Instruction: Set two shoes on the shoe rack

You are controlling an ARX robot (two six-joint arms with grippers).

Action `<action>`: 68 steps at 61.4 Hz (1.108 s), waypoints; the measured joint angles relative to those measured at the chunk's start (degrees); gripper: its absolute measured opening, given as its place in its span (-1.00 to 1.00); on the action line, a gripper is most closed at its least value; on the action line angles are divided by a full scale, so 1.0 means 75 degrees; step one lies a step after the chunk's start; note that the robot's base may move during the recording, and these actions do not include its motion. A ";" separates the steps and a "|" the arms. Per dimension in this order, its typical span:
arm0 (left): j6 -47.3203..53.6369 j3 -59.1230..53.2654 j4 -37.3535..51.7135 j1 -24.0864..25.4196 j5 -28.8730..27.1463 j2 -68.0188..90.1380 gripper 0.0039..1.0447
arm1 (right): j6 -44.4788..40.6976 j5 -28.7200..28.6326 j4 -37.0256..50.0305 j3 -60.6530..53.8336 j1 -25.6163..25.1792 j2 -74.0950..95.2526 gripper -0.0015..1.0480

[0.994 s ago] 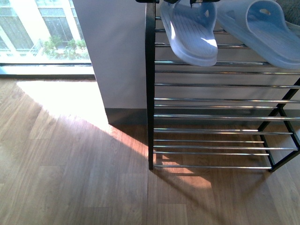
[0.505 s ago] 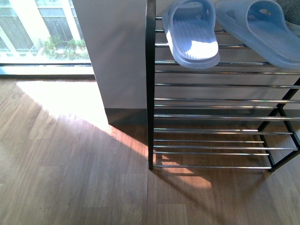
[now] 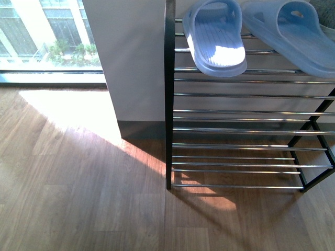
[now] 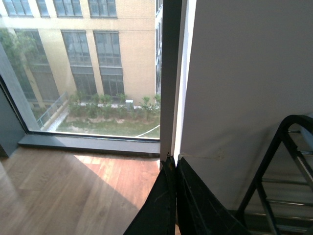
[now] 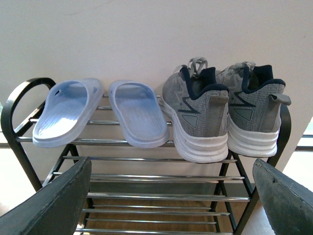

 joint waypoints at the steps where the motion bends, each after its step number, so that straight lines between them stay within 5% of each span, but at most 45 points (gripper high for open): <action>1: 0.0000 -0.0047 0.0000 0.0015 0.0035 -0.0041 -0.98 | 0.0000 0.0000 0.0000 0.0000 0.0000 0.0000 0.82; 37: 0.0012 -0.1725 -0.1037 0.1335 0.1338 -0.2745 -0.98 | 0.0000 0.0003 0.0000 0.0000 0.0000 0.0000 0.82; 68: 0.0015 -0.2235 -0.2801 0.1355 0.1402 -0.5158 -0.98 | 0.0000 0.0000 0.0000 0.0000 0.0000 0.0000 0.82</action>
